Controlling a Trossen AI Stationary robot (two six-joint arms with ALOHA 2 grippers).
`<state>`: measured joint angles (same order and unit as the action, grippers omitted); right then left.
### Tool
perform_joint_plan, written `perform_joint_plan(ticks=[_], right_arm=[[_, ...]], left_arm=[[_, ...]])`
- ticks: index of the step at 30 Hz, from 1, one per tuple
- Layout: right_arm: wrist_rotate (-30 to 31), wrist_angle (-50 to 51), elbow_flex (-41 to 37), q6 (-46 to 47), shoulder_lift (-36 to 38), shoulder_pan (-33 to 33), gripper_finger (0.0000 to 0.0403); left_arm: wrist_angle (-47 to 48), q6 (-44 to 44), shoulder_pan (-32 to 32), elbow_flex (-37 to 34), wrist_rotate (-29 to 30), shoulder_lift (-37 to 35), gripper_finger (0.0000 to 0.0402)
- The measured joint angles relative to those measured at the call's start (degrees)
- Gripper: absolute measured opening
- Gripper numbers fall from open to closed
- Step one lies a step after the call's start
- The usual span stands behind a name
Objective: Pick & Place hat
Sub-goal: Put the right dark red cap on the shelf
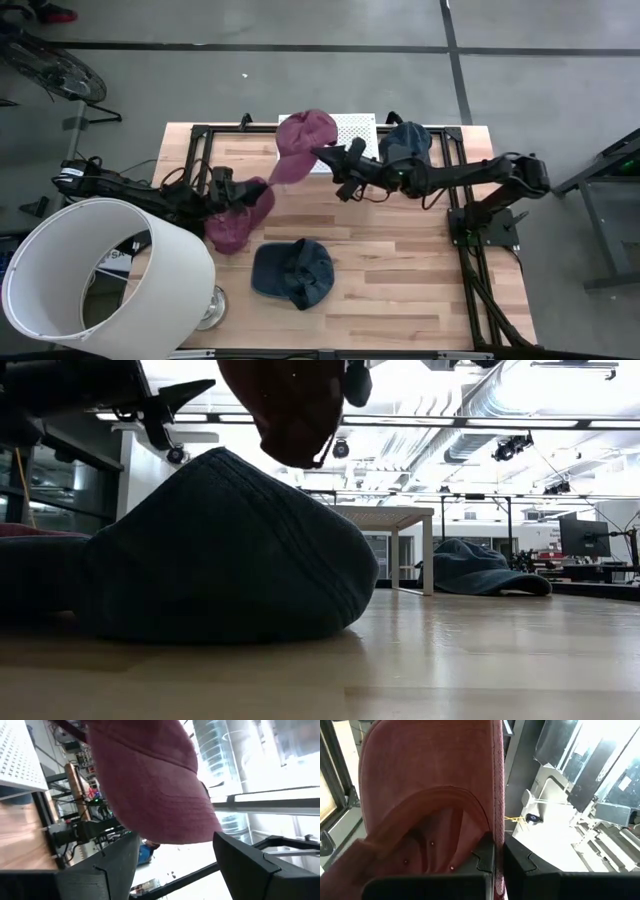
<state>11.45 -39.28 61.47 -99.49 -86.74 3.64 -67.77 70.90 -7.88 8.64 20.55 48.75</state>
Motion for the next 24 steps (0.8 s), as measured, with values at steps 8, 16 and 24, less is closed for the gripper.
perform_joint_plan(ticks=[8, 16, 24], right_arm=[[-1.0, -4.8, 2.9, -1.5, -3.3, 0.5, 0.0005], [-2.3, -4.6, 4.2, -1.3, -4.5, 0.5, 0.0005], [-3.1, -4.9, 4.2, -1.6, -4.5, 1.8, 0.0005]], left_arm=[[-0.4, 1.9, 0.0, 0.0, 1.7, 0.0, 0.0250], [-6.1, 1.3, 0.0, 0.0, 6.3, 0.0, 0.0250], [-5.4, 1.4, 0.0, 0.8, 4.8, 0.0, 0.0250]])
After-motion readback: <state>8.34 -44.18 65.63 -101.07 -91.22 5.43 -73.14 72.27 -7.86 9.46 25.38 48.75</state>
